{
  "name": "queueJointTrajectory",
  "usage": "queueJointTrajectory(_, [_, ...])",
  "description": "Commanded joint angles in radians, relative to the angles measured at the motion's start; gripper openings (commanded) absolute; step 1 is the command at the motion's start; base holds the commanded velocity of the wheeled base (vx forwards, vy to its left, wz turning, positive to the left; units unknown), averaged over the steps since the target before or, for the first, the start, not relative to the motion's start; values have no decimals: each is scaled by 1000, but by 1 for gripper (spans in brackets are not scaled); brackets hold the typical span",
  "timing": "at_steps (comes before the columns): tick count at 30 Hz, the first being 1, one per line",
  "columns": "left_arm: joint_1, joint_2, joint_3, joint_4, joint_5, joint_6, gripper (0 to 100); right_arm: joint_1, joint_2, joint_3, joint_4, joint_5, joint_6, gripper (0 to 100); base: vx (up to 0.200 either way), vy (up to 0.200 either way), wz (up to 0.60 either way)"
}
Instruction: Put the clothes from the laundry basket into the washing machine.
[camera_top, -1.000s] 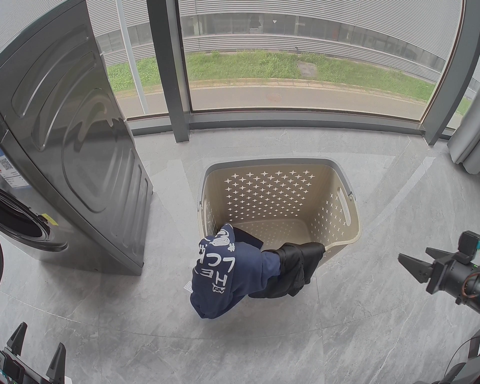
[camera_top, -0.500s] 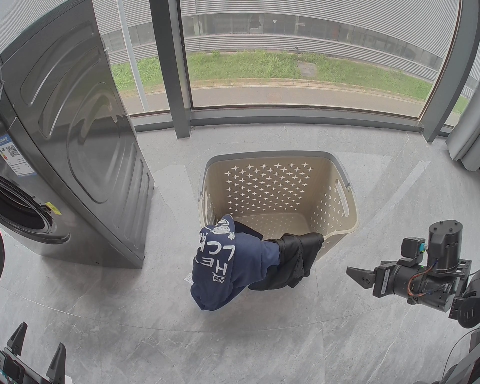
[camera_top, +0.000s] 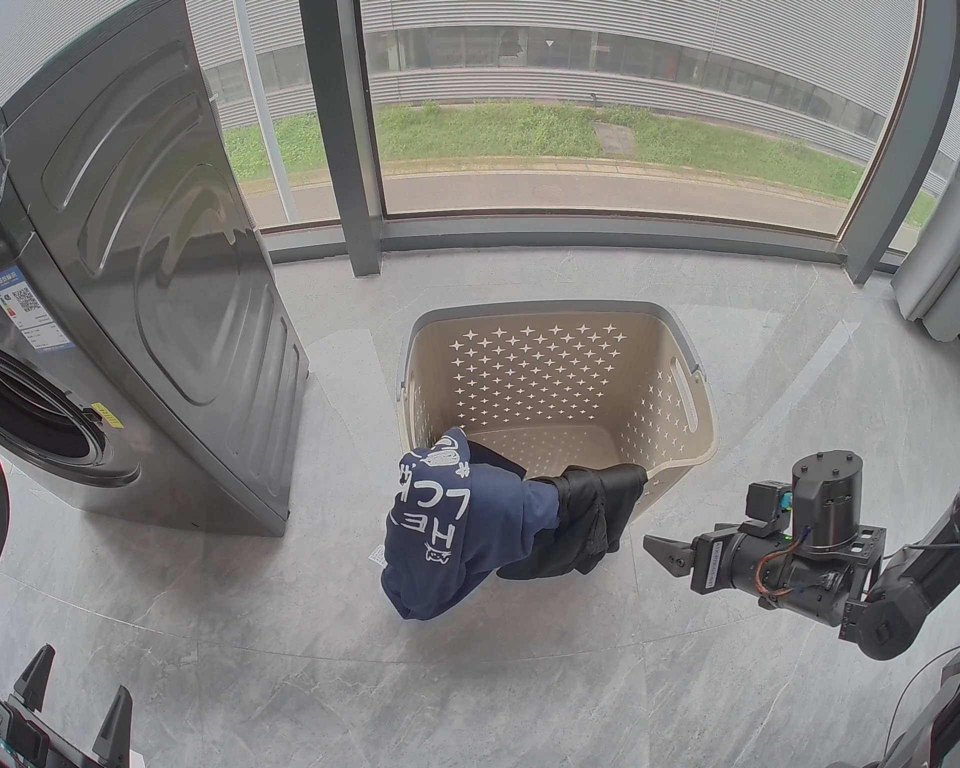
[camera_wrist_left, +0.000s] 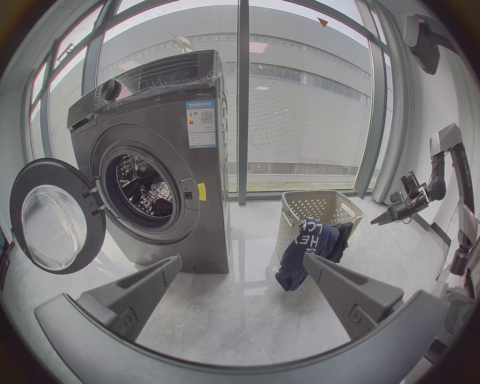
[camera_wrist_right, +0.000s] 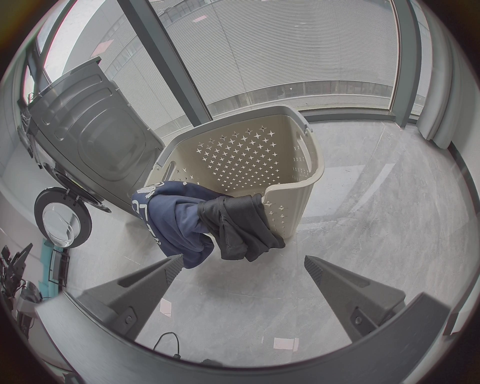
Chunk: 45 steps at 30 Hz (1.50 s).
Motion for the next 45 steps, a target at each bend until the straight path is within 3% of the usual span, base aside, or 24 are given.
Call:
queueJointTrajectory(1, [0,-15,18,0,0,0,100,27,106,-33,-38,-15,25,100,0,0,0])
queueJointTrajectory(28, [0,-15,18,0,0,0,100,24,450,-346,-106,-21,63,100,0,0,0])
queueJointTrajectory(31, [0,-15,18,0,0,0,100,22,482,-392,-106,-23,86,100,0,0,0])
queueJointTrajectory(45, [0,-15,18,0,0,0,100,17,522,-472,-107,-23,89,100,0,0,0])
